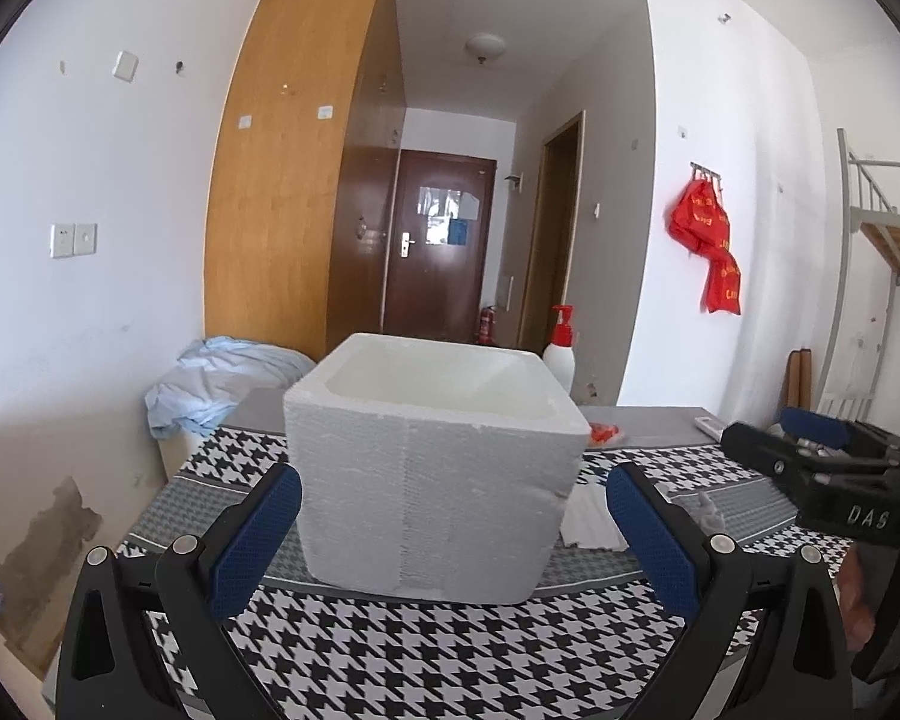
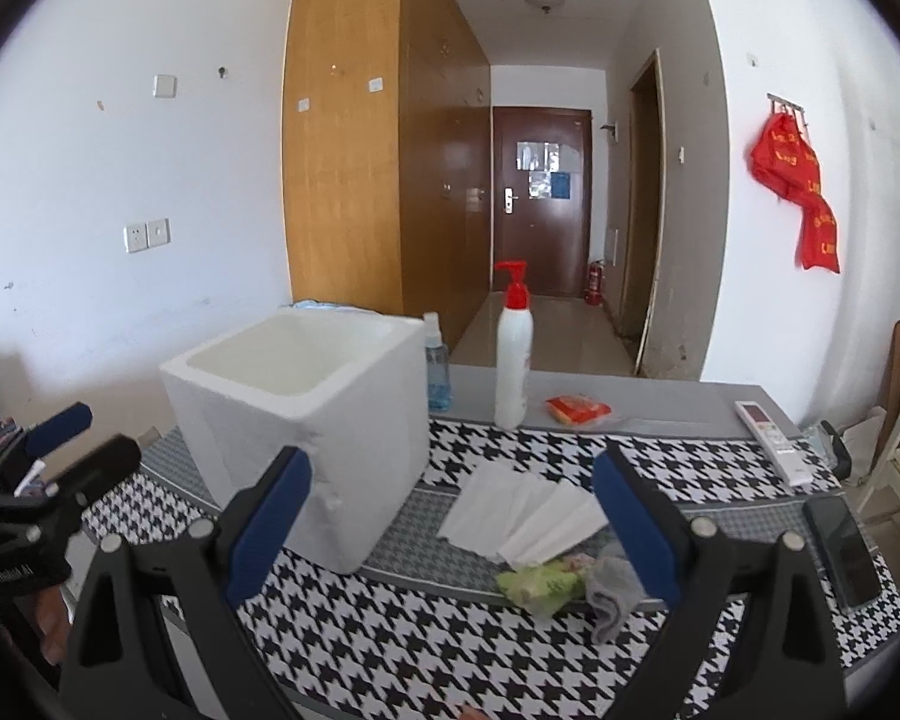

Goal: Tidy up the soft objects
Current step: 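Withdraw both tools from the foam box back toward the table, then move both tools toward the grey cloth and paper towels, then close the left tool on the white paper towels and lift them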

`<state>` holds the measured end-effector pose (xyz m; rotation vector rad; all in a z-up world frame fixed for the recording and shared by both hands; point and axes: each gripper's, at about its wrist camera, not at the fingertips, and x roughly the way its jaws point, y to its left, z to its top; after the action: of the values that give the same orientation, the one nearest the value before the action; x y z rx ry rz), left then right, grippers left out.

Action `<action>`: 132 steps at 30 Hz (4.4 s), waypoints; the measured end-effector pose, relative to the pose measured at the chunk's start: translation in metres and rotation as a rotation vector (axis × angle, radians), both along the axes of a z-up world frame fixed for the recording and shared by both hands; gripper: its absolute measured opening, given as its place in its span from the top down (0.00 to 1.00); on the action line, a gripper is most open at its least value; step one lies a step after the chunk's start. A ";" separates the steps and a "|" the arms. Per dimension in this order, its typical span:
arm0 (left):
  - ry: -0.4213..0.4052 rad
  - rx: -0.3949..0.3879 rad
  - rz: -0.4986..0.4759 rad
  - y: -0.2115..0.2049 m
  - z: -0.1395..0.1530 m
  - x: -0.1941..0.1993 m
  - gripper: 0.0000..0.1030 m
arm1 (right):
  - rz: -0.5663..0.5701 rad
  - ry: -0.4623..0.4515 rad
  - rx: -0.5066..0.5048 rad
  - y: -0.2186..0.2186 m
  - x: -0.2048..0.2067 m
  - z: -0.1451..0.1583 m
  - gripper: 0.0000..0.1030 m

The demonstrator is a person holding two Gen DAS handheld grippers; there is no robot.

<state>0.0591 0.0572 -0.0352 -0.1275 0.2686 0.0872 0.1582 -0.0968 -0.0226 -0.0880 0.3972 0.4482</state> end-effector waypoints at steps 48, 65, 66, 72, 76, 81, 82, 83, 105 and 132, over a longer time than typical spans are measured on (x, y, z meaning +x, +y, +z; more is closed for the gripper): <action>0.102 0.102 -0.296 -0.126 -0.020 0.067 0.01 | -0.213 0.120 0.033 -0.131 0.015 -0.046 0.06; 0.237 0.079 -0.292 -0.140 -0.043 0.115 0.01 | -0.172 0.209 -0.001 -0.137 0.054 -0.068 0.06; 0.248 0.071 -0.296 -0.140 -0.044 0.119 0.01 | -0.169 0.212 -0.001 -0.137 0.055 -0.069 0.06; 0.273 0.071 -0.289 -0.140 -0.045 0.131 0.01 | -0.152 0.222 0.002 -0.137 0.060 -0.071 0.06; 0.290 0.075 -0.268 -0.142 -0.045 0.139 0.01 | -0.144 0.228 0.000 -0.137 0.066 -0.073 0.06; 0.298 0.097 -0.263 -0.148 -0.042 0.153 0.01 | -0.141 0.237 0.012 -0.141 0.070 -0.074 0.06; 0.306 0.099 -0.263 -0.148 -0.043 0.157 0.01 | -0.140 0.237 0.013 -0.142 0.070 -0.075 0.06; 0.315 0.097 -0.264 -0.149 -0.043 0.161 0.01 | -0.137 0.238 0.014 -0.142 0.071 -0.075 0.06; 0.524 0.051 -0.268 -0.144 -0.083 0.223 0.15 | -0.108 0.275 0.002 -0.135 0.089 -0.086 0.06; 0.586 -0.043 -0.368 -0.135 -0.101 0.235 0.89 | -0.060 0.354 -0.046 -0.108 0.113 -0.101 0.06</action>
<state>0.2939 -0.0778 -0.1363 -0.0912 0.8742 -0.2525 0.2712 -0.2043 -0.1231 -0.0404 0.7565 0.3954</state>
